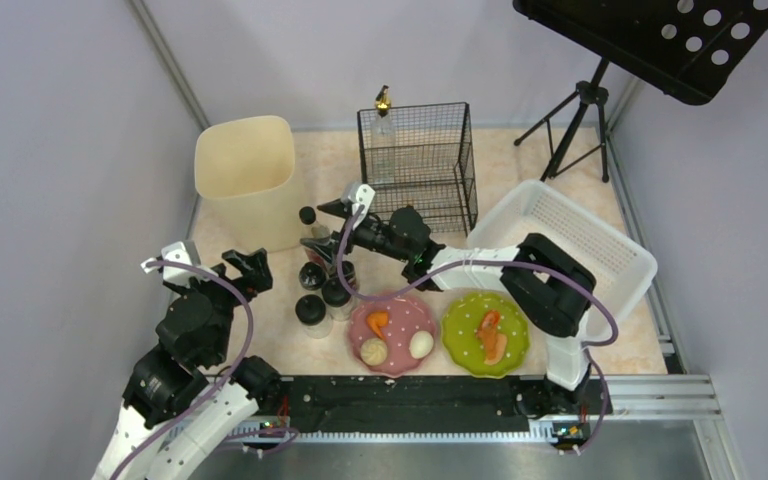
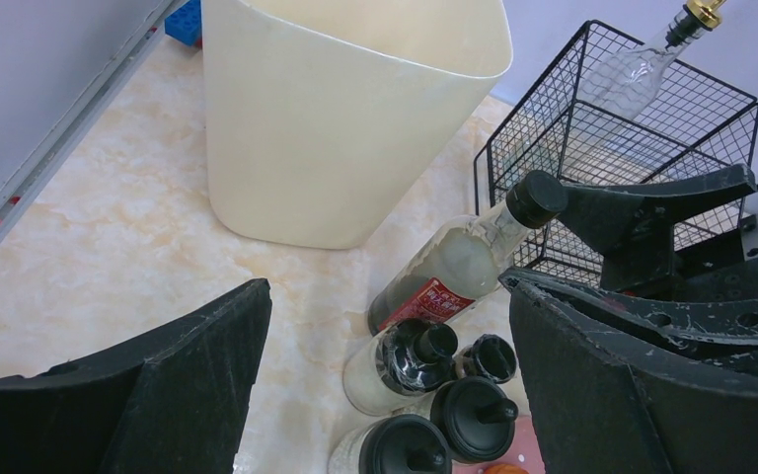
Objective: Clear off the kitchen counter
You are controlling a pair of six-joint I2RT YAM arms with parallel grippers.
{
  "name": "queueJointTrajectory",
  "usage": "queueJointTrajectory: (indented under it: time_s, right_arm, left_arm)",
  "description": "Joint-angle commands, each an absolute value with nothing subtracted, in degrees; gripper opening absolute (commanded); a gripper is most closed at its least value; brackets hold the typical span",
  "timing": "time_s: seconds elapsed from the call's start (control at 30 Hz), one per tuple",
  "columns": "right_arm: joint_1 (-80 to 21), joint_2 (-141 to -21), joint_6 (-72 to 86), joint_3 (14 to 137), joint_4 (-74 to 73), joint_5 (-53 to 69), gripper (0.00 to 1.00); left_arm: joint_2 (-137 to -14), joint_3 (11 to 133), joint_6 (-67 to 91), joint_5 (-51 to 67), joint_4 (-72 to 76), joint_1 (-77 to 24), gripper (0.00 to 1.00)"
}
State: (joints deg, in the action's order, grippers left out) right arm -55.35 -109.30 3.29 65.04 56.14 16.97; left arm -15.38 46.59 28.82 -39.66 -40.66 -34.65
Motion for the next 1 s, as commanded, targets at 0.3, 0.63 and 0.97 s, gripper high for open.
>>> queueJointTrajectory:
  time_s: [0.3, 0.63, 0.97]
  right_arm:
    - [-56.76, -114.48, 4.01, 72.48, 58.62, 16.65, 0.77]
    - [-56.78, -116.30, 4.42, 74.68, 57.51, 17.17, 0.64]
    - [-56.81, -117.42, 4.27, 74.77, 57.33, 16.92, 0.57]
  left_arm:
    - [-15.17, 46.89, 28.56, -39.16, -38.41, -34.55, 0.95]
    - [-15.35, 46.89, 28.43, -39.20, -38.41, -34.62, 0.95]
    - [-15.38, 46.90, 28.40, -39.10, -38.41, -34.60, 0.95]
